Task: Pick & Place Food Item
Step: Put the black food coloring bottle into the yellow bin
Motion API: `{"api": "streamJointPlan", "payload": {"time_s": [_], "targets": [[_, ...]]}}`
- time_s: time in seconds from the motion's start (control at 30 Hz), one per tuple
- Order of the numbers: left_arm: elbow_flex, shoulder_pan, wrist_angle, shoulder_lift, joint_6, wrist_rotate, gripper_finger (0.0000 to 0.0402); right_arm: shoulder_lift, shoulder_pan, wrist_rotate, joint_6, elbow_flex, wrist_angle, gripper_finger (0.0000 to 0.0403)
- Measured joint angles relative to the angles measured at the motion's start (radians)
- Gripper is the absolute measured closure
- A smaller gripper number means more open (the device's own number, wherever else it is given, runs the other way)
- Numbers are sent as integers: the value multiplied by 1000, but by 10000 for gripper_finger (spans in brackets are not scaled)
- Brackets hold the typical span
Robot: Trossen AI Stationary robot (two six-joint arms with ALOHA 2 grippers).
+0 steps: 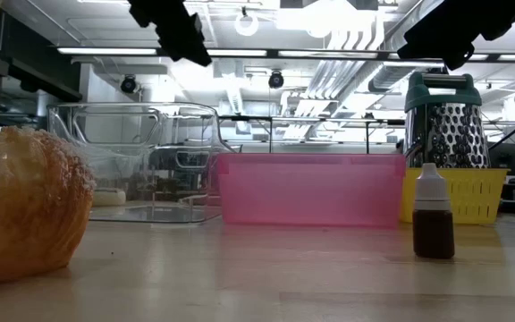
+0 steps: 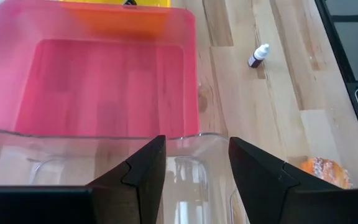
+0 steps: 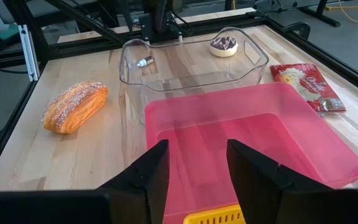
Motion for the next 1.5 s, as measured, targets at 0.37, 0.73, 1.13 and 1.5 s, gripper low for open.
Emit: {"api": "streamJointPlan", "payload": {"time_s": [0.37,0.73,1.13,1.5], "targets": [[0,-1,-30,-88,44,54,230,0,0,0,0,0,0,254],[0,14,-156,-126,92,59,230,0,0,0,0,0,0,254],[0,-12,-403,-127,124,89,230,0,0,0,0,0,0,254],[0,-78,-492,-131,188,182,230,0,0,0,0,0,0,254]]}}
